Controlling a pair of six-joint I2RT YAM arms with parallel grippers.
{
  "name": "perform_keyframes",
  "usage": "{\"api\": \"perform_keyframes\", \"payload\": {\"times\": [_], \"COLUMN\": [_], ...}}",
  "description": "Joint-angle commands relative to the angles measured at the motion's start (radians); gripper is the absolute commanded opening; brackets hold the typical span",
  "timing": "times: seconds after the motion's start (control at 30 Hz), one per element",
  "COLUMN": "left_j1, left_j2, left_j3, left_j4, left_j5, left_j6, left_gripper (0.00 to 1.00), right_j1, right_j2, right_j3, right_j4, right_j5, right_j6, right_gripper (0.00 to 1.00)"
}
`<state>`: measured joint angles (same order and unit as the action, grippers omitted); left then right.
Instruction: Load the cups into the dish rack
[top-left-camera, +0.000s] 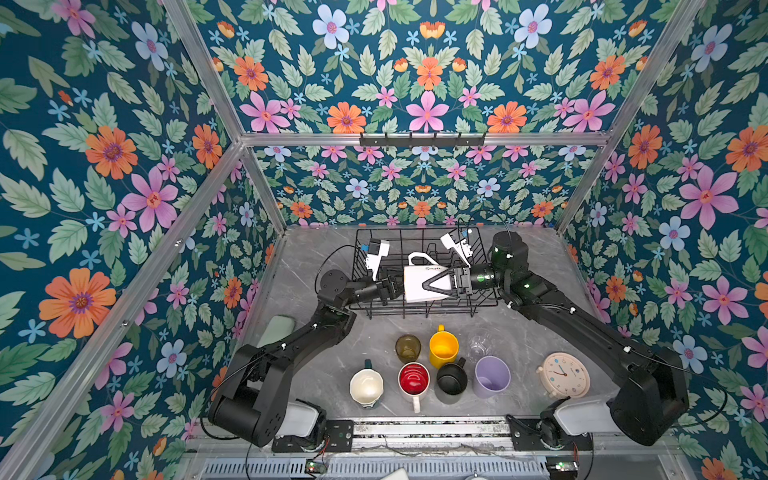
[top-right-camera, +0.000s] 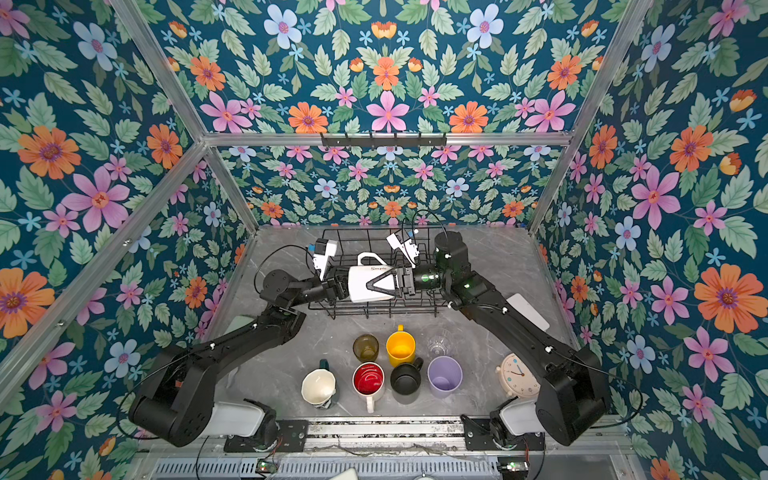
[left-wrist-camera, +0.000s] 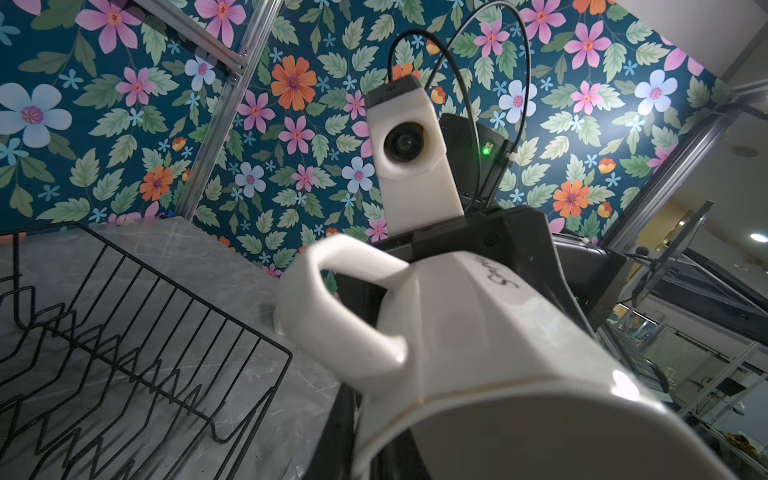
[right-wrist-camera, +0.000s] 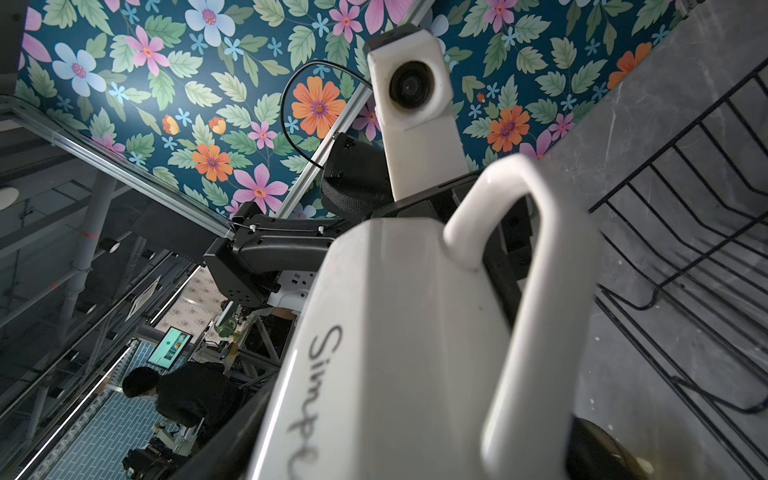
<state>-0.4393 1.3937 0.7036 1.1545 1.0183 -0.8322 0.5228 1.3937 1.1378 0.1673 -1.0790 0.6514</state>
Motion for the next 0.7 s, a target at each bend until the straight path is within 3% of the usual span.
{"api": "perform_keyframes", "payload": {"times": [0.0, 0.27, 0.4, 0.5, 0.67], "left_j1": [0.003, 0.009, 0.030, 0.058, 0.098], "left_j2": [-0.013, -0.028, -0.060, -0.098, -0.196], "left_j3": [0.008, 0.001, -0.030, -0.054, -0.055], "left_j4": [0.073, 0.074, 0.046, -0.028, -0.270], "left_j5": [-0.004, 0.001, -0.040, -0.101, -0.235], "left_j6": [0.010, 0.016, 0.045, 0.087, 0.211], "left_gripper": [0.29, 0.62, 0.74, 0.81, 0.84], "right_j1": [-0.003, -0.030, -0.105, -0.153, -0.177], "right_j2": [-0.011, -0.039, -0.078, -0.106, -0.087], "right_j3": [0.005, 0.013, 0.017, 0.051, 0.203], "right_j4": [-0.007, -0.059, -0.147, -0.319, -0.693], "right_j5": [0.037, 0.056, 0.069, 0.129, 0.365], "right_j6": [0.017, 0.013, -0.007, -0.102, -0.303], "right_gripper": [0.00, 0.00, 0.00, 0.00, 0.00]}}
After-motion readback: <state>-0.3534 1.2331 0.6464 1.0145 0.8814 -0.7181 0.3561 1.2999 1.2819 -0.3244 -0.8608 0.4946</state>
